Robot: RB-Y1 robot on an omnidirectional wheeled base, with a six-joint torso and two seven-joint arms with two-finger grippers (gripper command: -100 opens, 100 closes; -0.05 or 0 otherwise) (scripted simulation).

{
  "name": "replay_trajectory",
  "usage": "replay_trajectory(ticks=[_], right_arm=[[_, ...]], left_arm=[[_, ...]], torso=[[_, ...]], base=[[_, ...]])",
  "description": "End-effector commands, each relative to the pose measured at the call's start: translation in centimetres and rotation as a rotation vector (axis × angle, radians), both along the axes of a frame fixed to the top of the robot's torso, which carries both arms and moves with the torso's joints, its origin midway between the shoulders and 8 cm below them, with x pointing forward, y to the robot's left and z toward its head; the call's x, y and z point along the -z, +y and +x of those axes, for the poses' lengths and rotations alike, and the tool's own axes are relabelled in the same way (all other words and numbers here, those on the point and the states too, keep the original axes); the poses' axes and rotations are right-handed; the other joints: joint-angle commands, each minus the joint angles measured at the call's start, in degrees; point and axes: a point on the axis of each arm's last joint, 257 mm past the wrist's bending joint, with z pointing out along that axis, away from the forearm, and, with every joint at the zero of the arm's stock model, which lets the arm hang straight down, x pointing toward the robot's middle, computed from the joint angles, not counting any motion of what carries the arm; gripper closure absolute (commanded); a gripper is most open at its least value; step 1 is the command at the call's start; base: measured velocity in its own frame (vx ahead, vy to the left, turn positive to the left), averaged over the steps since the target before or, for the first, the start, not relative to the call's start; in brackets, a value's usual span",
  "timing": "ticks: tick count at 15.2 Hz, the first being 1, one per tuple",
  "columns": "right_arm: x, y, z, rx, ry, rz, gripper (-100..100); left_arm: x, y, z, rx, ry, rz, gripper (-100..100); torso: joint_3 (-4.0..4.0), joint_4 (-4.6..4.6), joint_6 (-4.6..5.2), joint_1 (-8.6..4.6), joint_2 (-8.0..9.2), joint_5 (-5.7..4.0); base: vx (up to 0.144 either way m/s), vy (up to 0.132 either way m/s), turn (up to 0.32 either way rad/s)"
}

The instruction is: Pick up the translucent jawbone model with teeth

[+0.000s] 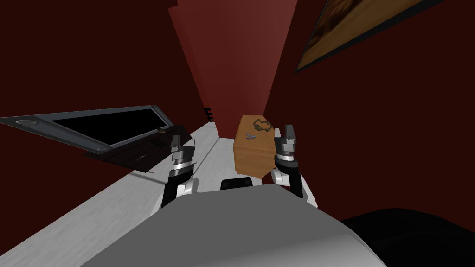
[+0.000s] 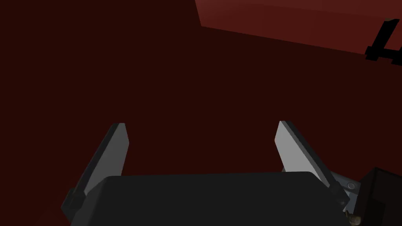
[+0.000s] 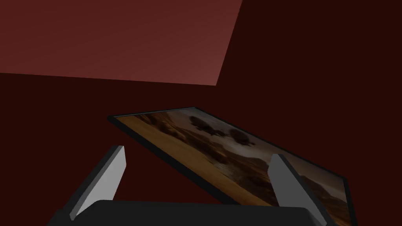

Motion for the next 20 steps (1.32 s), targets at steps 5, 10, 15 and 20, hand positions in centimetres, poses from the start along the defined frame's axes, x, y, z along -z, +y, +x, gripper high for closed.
replay_trajectory(ticks=[5, 10, 15, 20], right_arm=[[1.6, 1.0, 0.7, -0.025, 0.054, -0.136, -100], [3.0, 1.4, 1.2, -0.038, 0.094, -0.232, -100], [5.8, 1.5, 1.9, -0.048, 0.164, -0.389, -100], [8.0, 1.3, 2.3, -0.064, 0.218, -0.524, -100]], left_arm=[[0.0, 0.0, 0.0, 0.000, 0.000, 0.000, 0], [0.0, 0.0, 0.0, 0.000, 0.000, 0.000, 0], [0.0, 0.0, 0.0, 0.000, 0.000, 0.000, 0], [0.0, 0.0, 0.0, 0.000, 0.000, 0.000, 0]], torso=[[-0.01, -0.01, -0.01, 0.14, -0.02, 0.03], [-0.03, -0.01, -0.01, 0.16, -0.05, 0.04], [-0.04, -0.02, -0.01, 0.20, -0.06, 0.05], [-0.03, -0.01, -0.01, 0.19, -0.04, 0.05]], base=[[0.006, 0.034, 0.030], [0.011, 0.042, 0.032], [0.014, 0.054, 0.046], [0.011, 0.051, 0.040]])
